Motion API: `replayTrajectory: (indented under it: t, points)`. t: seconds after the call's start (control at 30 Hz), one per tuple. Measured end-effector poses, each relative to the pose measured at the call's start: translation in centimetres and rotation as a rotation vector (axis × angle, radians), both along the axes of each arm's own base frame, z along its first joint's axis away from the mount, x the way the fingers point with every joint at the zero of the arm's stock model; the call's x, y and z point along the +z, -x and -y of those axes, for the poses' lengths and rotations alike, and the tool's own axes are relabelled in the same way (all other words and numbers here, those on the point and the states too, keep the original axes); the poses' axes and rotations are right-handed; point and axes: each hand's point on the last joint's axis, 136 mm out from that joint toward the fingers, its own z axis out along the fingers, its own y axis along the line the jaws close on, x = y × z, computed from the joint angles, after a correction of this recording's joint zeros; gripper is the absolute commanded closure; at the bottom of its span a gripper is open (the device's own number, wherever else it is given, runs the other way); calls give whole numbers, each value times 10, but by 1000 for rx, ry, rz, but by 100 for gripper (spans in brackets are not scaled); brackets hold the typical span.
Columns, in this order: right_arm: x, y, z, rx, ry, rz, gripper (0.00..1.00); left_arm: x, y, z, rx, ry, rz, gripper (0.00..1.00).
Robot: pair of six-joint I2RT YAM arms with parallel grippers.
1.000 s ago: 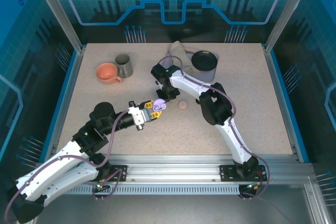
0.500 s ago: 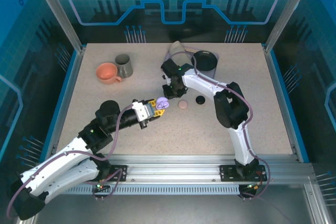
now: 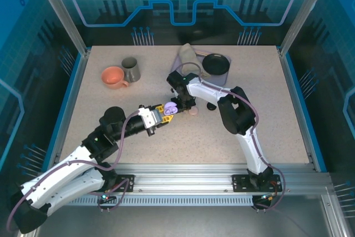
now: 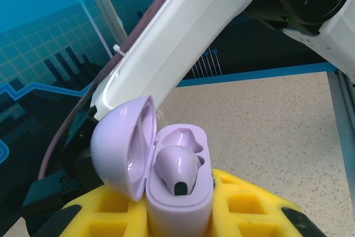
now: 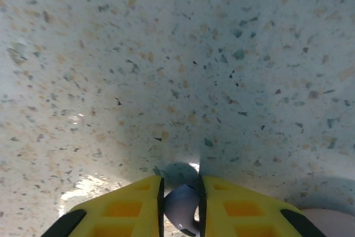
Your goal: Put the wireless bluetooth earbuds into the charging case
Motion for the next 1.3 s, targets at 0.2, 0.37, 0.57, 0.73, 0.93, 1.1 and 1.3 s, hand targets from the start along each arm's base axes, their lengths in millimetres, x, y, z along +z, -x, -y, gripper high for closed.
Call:
replayTrajectory:
  t: [0.2, 0.37, 0.57, 0.73, 0.93, 1.1, 1.3]
  points:
    - [5, -4, 0, 18, 18, 7, 66, 2, 1, -1, 0, 4, 5, 100]
    - [10, -3, 0, 44, 23, -1, 63, 2, 1, -1, 0, 4, 5, 100]
    - [10, 2, 1, 49, 27, -22, 63, 1, 1, -1, 2, -1, 4, 100]
    - [9, 5, 1, 51, 23, -39, 63, -1, 0, -2, 7, -5, 0, 100]
    - [9, 8, 1, 52, 21, -51, 65, -1, 0, -2, 7, -5, 0, 100]
    - [9, 10, 2, 58, 23, -62, 71, -1, 0, -2, 8, -5, 0, 100]
    - [9, 13, -1, 62, 7, -75, 70, -1, 0, -2, 9, -7, 3, 100]
